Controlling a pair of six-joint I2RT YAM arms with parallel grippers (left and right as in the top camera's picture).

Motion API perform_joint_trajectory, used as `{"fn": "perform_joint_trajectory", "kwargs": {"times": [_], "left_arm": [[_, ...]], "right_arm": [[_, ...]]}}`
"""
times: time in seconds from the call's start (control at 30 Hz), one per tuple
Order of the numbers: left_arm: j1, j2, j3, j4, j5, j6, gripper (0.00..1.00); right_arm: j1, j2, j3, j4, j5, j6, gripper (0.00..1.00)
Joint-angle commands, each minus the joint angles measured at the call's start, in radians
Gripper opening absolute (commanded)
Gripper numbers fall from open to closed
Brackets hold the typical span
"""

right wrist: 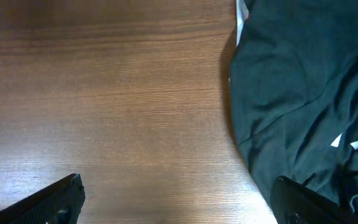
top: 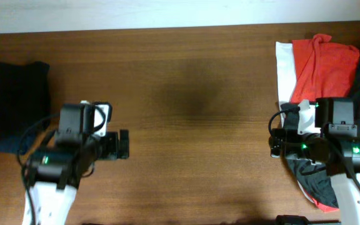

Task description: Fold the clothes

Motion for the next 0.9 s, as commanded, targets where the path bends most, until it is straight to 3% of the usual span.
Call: {"fn": "perform_joint_trajectory", "kwargs": {"times": [0.0,0.3,0.6,0.73,0.87], "left_arm": [[0.000,-0.075,-0.015,0.011,-0.003,-0.010,0.99],[0.000,-0.083,-0.015,0.011,-0.003,-0.010,0.99],[0.000,-0.083,-0.015,0.011,-0.003,-0.010,0.99],[0.000,-0.083,-0.015,0.011,-0.003,-0.010,0.99],[0.000,-0.083,-0.015,0.011,-0.003,-0.010,0.99]], "right_arm": [[-0.004,0.010,-0.011,0.005,0.020,0.008,0.99],[-0.003,0.117,-0.012,0.008,0.019,0.008,0.99],[0.014,-0.185,-0.012,0.019,0.161,0.004,0.99],[0.105,-0.389,-0.066,0.292,0.132,0.006,0.99],[0.125,-0.582,-0.290,0.549,0.076,0.008,0.98]]}}
